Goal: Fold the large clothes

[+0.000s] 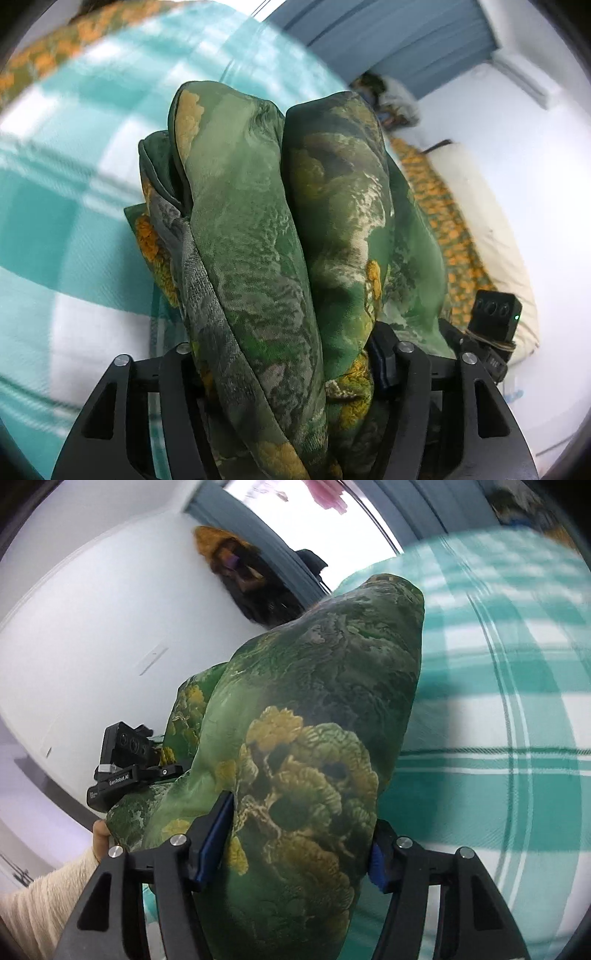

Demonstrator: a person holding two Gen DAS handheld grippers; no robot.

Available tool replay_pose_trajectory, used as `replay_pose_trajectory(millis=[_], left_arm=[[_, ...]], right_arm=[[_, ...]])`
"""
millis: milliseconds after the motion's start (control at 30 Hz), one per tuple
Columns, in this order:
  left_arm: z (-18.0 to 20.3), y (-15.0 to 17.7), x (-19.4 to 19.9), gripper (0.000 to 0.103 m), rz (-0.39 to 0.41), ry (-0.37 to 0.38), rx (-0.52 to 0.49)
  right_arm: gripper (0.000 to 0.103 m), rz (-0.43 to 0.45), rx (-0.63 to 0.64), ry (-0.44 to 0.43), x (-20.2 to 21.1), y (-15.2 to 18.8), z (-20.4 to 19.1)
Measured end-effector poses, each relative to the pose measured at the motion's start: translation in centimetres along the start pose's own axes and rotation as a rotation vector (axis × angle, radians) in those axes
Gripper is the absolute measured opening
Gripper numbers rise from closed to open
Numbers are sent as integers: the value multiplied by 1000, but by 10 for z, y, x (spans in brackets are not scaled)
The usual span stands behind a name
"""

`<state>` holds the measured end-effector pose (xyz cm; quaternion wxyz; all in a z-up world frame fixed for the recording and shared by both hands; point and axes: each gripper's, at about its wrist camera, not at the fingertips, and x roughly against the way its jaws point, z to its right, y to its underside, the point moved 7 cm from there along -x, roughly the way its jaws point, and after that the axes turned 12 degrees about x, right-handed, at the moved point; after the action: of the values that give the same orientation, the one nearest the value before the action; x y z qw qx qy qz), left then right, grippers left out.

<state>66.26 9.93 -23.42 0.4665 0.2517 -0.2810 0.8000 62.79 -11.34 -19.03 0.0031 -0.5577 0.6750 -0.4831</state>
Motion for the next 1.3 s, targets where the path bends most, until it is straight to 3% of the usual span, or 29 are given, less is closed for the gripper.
replay_pose_trajectory(millis=[33, 100, 167, 233, 300, 400, 500, 600, 767, 900, 1000, 1167, 1300], left_arm=[[-10, 3, -12, 74, -6, -24, 15], [-18, 10, -15, 93, 20, -1, 18], [-16, 15, -5, 98, 39, 8, 12], [-11, 24, 9, 97, 54, -28, -26], [-2, 32, 30, 97, 107, -119, -94], [24, 53, 74, 100, 231, -238, -236], [45, 80, 111, 102, 329, -299, -338], [67, 115, 133, 102, 423, -354, -421], [95, 156, 135, 103, 465, -412, -505], [112, 183, 139, 103, 547, -470, -514], [122, 201, 140, 103, 562, -502, -502], [130, 221, 154, 103, 629, -572, -495], [134, 229, 160, 103, 611, -582, -466]], right_arm=[[64, -30, -32, -2, -9, 6, 15], [70, -71, -103, -4, -23, 25, 36], [77, -26, -133, -19, -16, 32, 37], [82, -4, -155, 10, -4, 33, 34], [82, 7, -132, 105, 17, 34, 23], [82, 17, 19, 365, 61, 32, -9], [89, 27, 130, 574, 99, 34, -41], [97, 59, 189, 712, 129, 39, -59], [97, 48, 227, 819, 168, 67, -97], [97, 53, 261, 886, 192, 83, -123], [97, 55, 264, 923, 210, 95, -138], [97, 48, 269, 936, 224, 108, -151], [97, 43, 256, 930, 231, 120, -159]])
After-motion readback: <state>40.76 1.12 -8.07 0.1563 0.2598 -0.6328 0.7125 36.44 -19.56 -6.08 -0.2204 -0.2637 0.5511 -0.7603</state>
